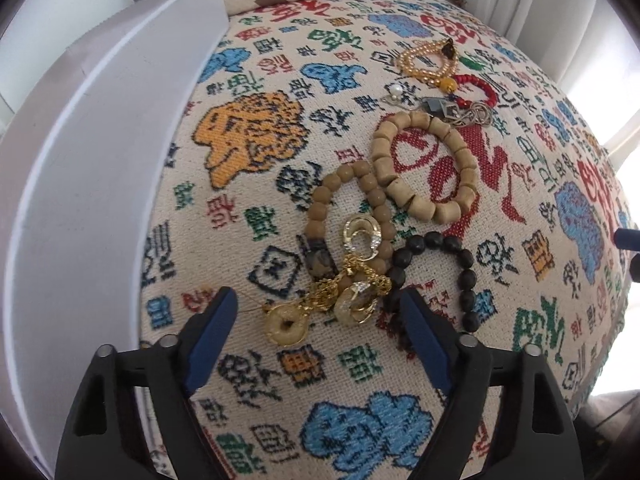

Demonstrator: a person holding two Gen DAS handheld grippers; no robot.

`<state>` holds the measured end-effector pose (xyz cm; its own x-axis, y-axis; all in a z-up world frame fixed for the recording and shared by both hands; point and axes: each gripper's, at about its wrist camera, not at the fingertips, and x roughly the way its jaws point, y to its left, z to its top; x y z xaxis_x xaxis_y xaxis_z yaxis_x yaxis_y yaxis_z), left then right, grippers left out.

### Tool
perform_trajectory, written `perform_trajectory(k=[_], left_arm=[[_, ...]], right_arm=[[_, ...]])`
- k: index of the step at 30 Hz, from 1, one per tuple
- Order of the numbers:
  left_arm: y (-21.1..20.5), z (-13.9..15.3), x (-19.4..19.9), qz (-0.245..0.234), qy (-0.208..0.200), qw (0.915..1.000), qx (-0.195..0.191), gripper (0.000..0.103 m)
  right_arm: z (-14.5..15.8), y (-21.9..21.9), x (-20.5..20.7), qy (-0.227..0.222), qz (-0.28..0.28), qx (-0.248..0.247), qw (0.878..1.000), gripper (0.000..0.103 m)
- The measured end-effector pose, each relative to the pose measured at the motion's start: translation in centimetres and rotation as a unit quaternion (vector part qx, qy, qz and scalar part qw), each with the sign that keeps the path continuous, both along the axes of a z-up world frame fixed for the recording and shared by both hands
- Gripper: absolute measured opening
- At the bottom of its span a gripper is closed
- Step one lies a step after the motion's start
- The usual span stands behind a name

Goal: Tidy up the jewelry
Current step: 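Lower the left tool and grasp the gold pendant keychain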

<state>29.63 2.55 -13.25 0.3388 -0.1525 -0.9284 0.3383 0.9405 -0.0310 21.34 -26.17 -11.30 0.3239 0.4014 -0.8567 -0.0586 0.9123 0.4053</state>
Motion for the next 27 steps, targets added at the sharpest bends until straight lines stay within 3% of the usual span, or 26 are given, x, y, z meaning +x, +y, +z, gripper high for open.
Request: perform_trajectory(k=[4, 5, 7, 10, 17, 21, 24, 25, 26, 27], left_arm=[[-0.5, -0.3, -0.1, -0.018, 0.006, 0.9995, -0.027, 0.055], [-0.6, -0.1, -0.3, -0.023, 0.005, 0.9992, -0.031, 0.037], [-0.5, 0.1, -0.6, -0.024, 0.021, 0.9979, -0.056, 0.015], [0.0, 0.6, -1.3, -0.011, 0.022, 0.9973, -0.069, 0.009], [2.7, 1.7, -3.3, 0.041, 0.033, 0.9902, -0.129, 0.009], [4.5, 1.9, -4.4, 0.088, 0.046, 0.9848, -0.143, 0.009], [5.7, 2.2, -5.1, 0.116, 0.044, 0.9827, -0.137, 0.009], [6.0, 2.2, -5.2, 0.123, 0.043, 0.9823, -0.135, 0.009], [6.2, 2.1, -5.3, 0.128, 0.044, 0.9816, -0.135, 0.009], [6.5, 2.1, -5.5, 0.135, 0.046, 0.9804, -0.136, 0.009]], right_arm=[[-0.1, 0.3, 0.1, -0.001, 0.003, -0.005, 1.000, 0.076], [0.0, 0.3, 0.1, -0.001, 0.002, -0.006, 1.000, 0.076], [0.1, 0.3, 0.1, -0.003, 0.003, -0.006, 1.000, 0.076], [0.2, 0.6, 0.1, -0.006, 0.006, -0.010, 1.000, 0.076], [-0.5, 2.0, 1.3, 0.001, 0.023, -0.007, 1.000, 0.076], [-1.0, 3.5, 3.3, 0.012, 0.044, 0.020, 0.999, 0.076], [-1.5, 6.1, 5.7, 0.010, 0.092, 0.021, 0.995, 0.075], [-2.0, 7.7, 6.6, 0.013, 0.112, 0.012, 0.994, 0.064], [-2.6, 8.9, 7.3, 0.020, 0.121, 0.002, 0.992, 0.045], [-3.2, 9.8, 8.0, 0.027, 0.123, -0.007, 0.992, 0.037]])
